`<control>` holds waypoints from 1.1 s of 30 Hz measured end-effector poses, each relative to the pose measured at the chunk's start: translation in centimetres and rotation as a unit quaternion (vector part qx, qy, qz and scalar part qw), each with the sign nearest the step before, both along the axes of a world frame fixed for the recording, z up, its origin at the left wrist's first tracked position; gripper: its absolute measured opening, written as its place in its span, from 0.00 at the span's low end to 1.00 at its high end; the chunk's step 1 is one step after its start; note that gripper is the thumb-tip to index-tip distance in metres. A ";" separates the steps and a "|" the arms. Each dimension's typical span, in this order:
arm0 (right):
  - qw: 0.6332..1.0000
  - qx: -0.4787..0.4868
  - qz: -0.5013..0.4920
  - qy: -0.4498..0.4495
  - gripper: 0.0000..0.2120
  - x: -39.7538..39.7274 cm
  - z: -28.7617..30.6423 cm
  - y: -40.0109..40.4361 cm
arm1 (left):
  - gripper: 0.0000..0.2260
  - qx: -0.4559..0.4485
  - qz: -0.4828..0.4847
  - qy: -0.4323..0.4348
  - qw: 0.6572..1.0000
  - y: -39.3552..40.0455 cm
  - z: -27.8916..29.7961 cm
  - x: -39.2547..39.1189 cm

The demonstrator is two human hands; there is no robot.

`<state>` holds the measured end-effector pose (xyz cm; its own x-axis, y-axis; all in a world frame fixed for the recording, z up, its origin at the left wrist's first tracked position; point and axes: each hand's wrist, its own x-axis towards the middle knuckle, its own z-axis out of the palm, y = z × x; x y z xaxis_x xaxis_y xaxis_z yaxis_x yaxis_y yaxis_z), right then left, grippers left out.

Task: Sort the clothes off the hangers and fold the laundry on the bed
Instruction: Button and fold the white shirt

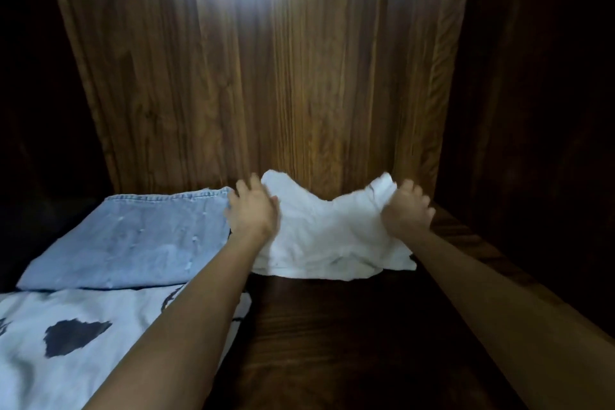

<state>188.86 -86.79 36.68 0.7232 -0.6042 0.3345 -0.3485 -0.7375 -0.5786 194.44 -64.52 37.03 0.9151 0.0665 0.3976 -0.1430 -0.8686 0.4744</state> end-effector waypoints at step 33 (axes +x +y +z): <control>0.889 -0.191 0.348 0.226 0.29 2.9 -6.6 1.4 | 0.32 0.218 -0.086 0.148 0.961 -0.1 -5.8 1.5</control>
